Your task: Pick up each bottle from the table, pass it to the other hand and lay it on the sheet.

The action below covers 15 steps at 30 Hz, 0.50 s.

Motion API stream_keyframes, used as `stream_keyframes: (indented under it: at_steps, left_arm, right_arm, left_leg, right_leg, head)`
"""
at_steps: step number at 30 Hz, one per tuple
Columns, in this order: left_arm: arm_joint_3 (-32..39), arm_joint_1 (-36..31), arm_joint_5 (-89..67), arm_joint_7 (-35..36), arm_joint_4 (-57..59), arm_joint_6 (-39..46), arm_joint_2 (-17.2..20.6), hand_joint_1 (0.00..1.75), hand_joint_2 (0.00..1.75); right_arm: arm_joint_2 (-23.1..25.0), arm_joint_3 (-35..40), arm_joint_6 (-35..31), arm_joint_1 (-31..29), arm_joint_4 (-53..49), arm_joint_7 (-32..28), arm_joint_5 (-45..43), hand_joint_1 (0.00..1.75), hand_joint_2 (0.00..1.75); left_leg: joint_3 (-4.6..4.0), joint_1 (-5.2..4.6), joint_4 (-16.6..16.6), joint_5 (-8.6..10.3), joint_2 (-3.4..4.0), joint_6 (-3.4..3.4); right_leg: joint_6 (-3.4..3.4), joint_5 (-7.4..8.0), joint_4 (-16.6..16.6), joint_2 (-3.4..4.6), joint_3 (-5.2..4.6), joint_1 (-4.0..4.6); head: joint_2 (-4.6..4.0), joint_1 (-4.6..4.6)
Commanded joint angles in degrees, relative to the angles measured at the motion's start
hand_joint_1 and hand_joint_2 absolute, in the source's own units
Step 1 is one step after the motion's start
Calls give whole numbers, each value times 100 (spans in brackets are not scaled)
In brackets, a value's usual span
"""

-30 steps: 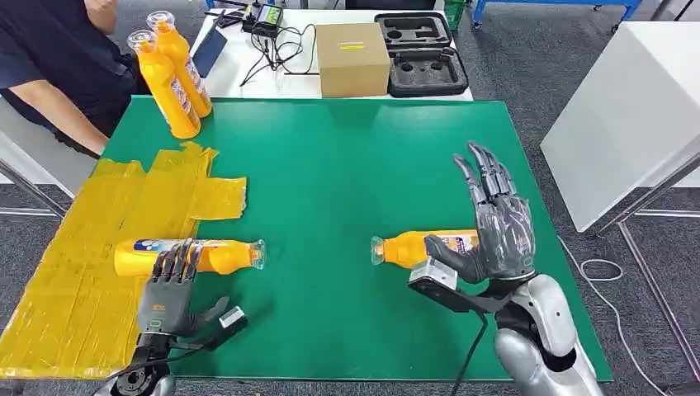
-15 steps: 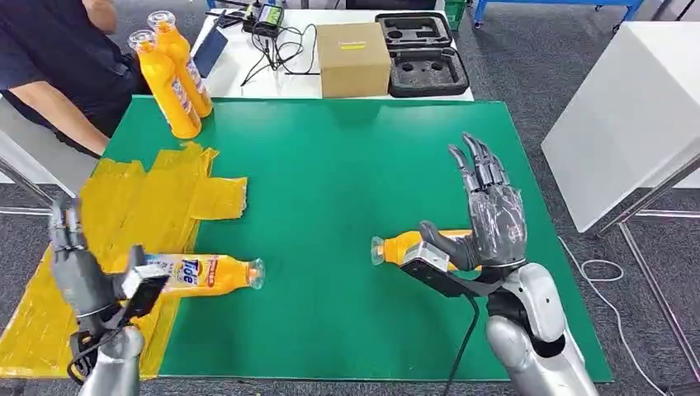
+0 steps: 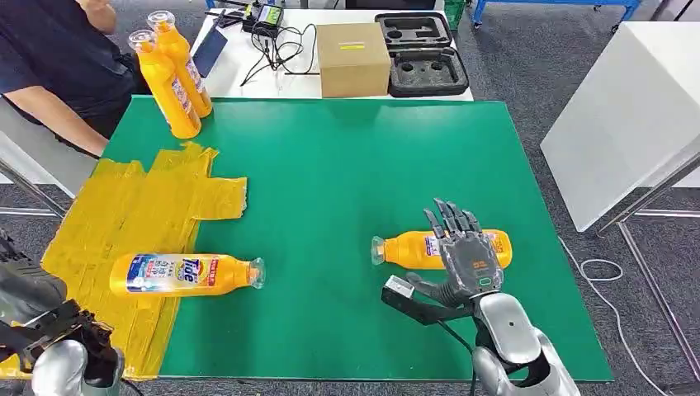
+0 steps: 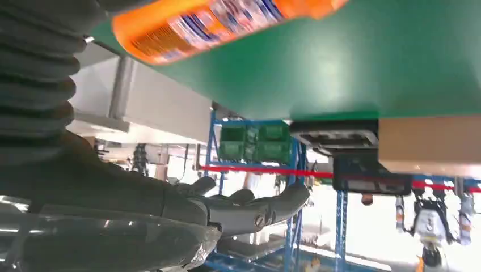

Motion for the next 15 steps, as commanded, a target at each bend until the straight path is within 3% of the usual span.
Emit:
stream_keyframes:
  at_steps: [1, 12, 15]
  left_arm:
    - [-125, -6, 43, 18, -101, -33, 106, 0, 0]
    - [-185, -34, 148, -191, 61, -9, 180, 0, 0]
    - [-265, -216, 337, -283, 369, -47, 423, 0, 0]
  right_arm:
    - [7, -132, 126, 13, 48, -42, 6, 0, 175]
    - [-512, -867, 724, 993, -653, 115, 305, 0, 175]
    - [-1471, -1224, 812, 1460, -1062, 133, -301, 0, 175]
  left_leg:
    - [17, 2, -1, -4, -3, -8]
    - [38, 1, 0, -14, -22, -8]
    - [23, -2, 2, -8, -25, -3]
  right_leg:
    - [-4, -6, -2, -10, 19, 3]
    - [-2, -21, -4, -33, 45, 3]
    - [1, -15, -1, -34, 32, -1]
  head:
    - [-2, 0]
    - [0, -2]
    - [0, 0]
